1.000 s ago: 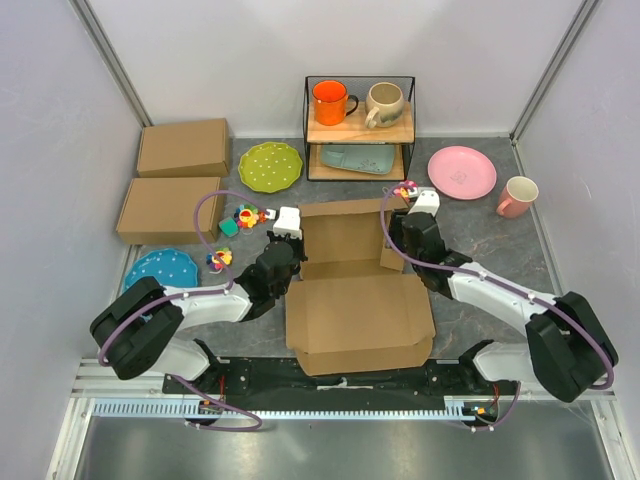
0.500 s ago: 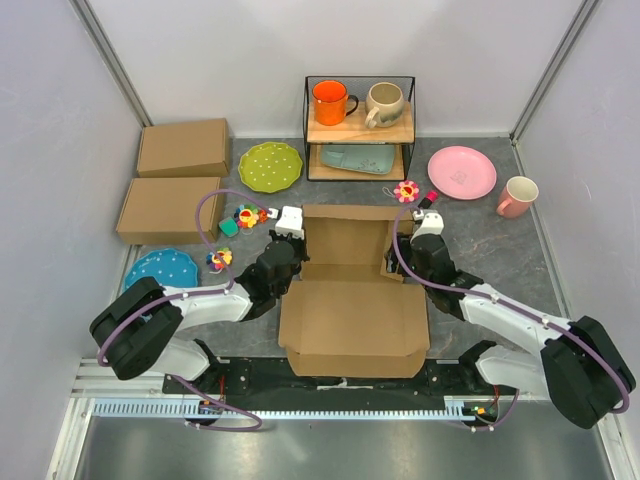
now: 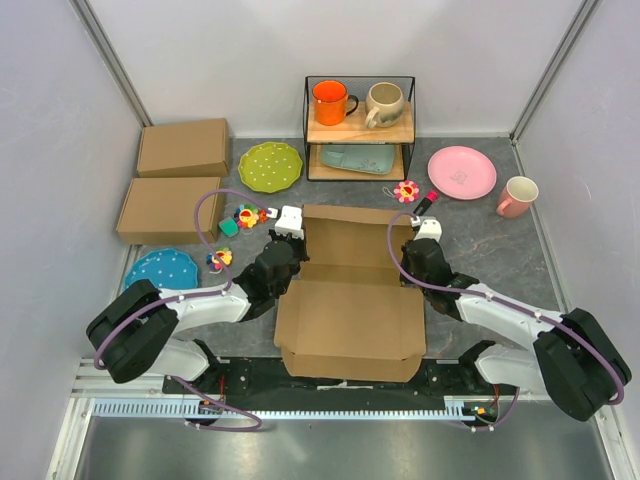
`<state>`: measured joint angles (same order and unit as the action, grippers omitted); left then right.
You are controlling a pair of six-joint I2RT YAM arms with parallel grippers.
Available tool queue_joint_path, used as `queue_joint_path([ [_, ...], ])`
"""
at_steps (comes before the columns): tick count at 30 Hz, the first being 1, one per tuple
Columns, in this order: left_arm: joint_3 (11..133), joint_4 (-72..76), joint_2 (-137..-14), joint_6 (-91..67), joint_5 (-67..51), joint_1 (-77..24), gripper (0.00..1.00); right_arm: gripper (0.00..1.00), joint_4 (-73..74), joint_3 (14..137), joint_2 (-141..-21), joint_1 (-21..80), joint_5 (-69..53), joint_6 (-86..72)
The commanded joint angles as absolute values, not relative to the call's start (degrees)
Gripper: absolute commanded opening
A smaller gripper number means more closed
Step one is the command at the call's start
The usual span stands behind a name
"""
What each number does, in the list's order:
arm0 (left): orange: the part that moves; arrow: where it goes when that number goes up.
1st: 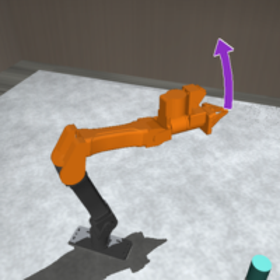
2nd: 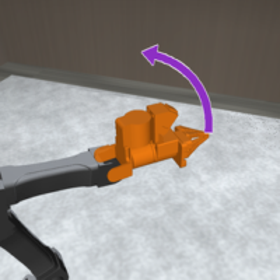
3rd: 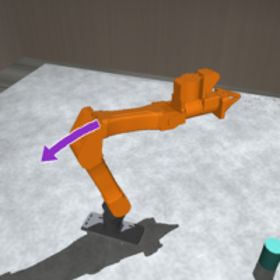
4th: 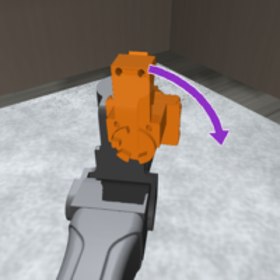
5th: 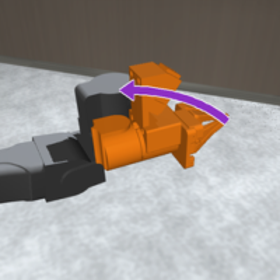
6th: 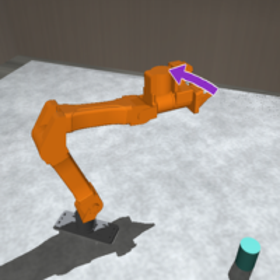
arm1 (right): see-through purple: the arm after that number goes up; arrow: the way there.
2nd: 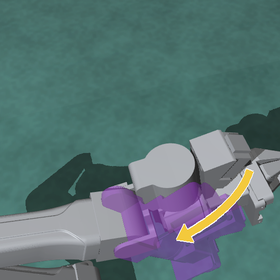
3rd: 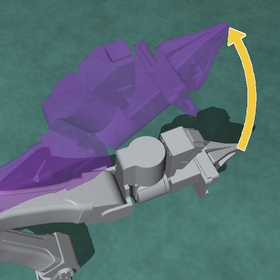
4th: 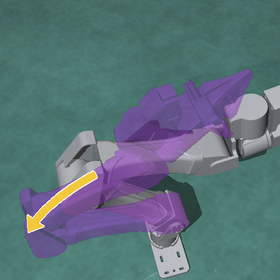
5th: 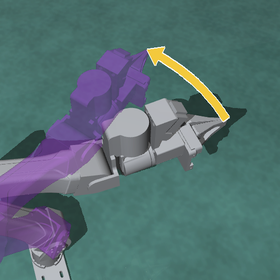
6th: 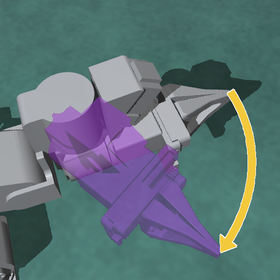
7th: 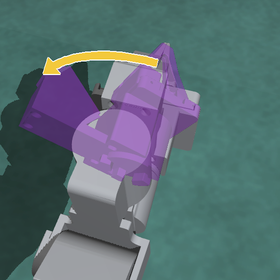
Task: Fold the paper box
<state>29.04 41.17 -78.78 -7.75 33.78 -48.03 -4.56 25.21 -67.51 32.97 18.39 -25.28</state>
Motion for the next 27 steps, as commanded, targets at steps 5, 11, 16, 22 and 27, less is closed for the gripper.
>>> queue_joint_path([
  [5, 29.79, 42.63, -77.43, -7.12, 32.17, -48.34, 0.02, 0.02, -2.02, 28.74, -64.95, 33.57, 23.64, -24.87],
  [11, 29.27, 42.89, -77.61, -6.95, 31.82, -48.43, 0.02, 0.51, -1.76, 32.78, -64.95, 33.57, 26.28, -24.96],
  [16, 28.65, 43.94, -78.13, -6.77, 31.64, -48.51, 0.02, 0.49, -3.77, 36.12, -67.76, 33.58, 26.55, -23.56],
  [22, 27.34, 47.63, -78.49, -7.30, 32.17, -48.43, 0.02, 0.00, -8.50, 35.95, -71.98, 33.75, 26.63, -23.03],
  [27, 24.53, 57.72, -80.50, -4.14, 34.27, -48.51, 0.02, 0.00, -16.77, 31.47, -71.10, 34.80, 30.32, -20.83],
])
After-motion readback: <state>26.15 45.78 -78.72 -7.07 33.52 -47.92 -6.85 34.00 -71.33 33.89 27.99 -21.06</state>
